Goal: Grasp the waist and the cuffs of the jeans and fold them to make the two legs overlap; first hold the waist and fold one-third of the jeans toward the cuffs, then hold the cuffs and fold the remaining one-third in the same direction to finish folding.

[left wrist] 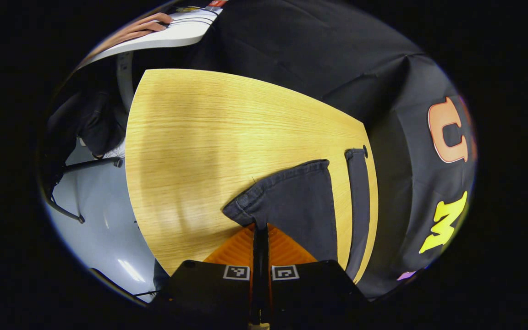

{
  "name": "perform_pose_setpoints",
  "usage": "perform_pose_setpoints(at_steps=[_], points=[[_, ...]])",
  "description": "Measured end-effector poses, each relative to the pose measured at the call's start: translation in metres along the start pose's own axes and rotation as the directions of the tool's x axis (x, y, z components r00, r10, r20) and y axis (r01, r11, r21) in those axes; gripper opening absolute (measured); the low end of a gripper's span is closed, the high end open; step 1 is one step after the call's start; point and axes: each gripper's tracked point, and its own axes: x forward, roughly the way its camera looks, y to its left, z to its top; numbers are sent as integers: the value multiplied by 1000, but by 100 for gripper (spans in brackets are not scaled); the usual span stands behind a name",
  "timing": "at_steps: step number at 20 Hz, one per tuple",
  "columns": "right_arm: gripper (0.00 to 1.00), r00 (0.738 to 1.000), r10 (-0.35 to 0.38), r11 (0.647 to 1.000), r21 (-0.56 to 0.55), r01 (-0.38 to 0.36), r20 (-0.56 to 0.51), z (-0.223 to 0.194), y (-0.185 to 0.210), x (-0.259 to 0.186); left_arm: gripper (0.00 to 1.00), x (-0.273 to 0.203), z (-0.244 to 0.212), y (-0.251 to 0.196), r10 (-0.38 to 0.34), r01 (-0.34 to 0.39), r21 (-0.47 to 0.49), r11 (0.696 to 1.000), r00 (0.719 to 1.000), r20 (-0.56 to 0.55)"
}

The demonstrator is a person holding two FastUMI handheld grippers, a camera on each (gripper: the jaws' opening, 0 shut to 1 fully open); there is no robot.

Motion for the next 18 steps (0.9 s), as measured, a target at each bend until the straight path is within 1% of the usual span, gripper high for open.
perform_pose_setpoints(at_steps=[1, 2, 3, 4, 5, 7, 8, 9, 10, 11, 12, 14, 15, 16, 17, 18], points=[[97, 1000, 1, 1000, -14, -1, 1, -1, 1, -1, 4, 0, 0, 0, 3, -3, 5, 1000, 1000, 0], [97, 1000, 18, 999, -31, -17, 12, 2, 2, -1, 4, 0, 0, 0, 5, -5, 4, 1000, 1000, 0], [95, 999, 38, 999, -38, -38, 0, -1, 6, 1, 4, 0, 0, 0, 6, -6, 2, 1000, 1000, -1], [85, 1000, 26, 999, -48, -27, -12, -4, 7, -1, 4, 0, 0, 0, 7, -7, -2, 1000, 1000, -1], [74, 1000, 14, 998, -59, -13, 9, 2, 6, 2, 4, 0, 0, 0, 8, -8, -4, 1000, 1000, -2], [58, 1000, -18, 997, -75, 19, 6, 0, -5, 7, 4, 1, 0, -1, 6, -6, -4, 1000, 1000, 0], [51, 1000, -14, 997, -74, 15, 15, 2, -4, 5, 4, 1, 0, -2, 6, -6, -2, 1000, 1000, 1], [43, 1000, -3, 997, -77, 3, -3, -1, -2, 7, 4, 2, 1, -2, 8, -8, 0, 1000, 1000, 0], [35, 1000, 4, 996, -88, -4, 1, 13, -6, -8, 4, 2, 1, -3, 9, -9, 1, 1000, 1000, -2], [21, 1000, 7, 998, -67, -7, 9, 0, -6, 13, 4, 3, 1, -3, 13, -13, 3, 1000, 1000, -4], [7, 1000, 11, 998, -61, -10, 7, 2, -1, 8, 4, 3, 0, -3, 15, -15, 5, 1000, 1000, -6], [7, 1000, 17, 996, -83, -16, 15, 2, -3, 6, 4, 3, 1, -3, 20, -20, -1, 1000, 1000, -7], [3, 999, 30, 995, -95, -28, 24, 3, -2, 6, 4, 2, 1, -3, 28, -28, -7, 1000, 1000, -10], [7, 999, 45, 994, -98, -42, 30, 5, 0, 2, 3, 0, 0, -3, 38, -38, -13, 999, 999, -14], [3, 997, 68, 994, -92, -64, 41, 8, 3, -4, 3, -3, 1, -5, 39, -39, -12, 999, 999, -9], [7, 994, 97, 992, -83, -93, 48, 9, 8, -9, 3, -10, 2, -10, 30, -30, -7, 1000, 1000, 2]])
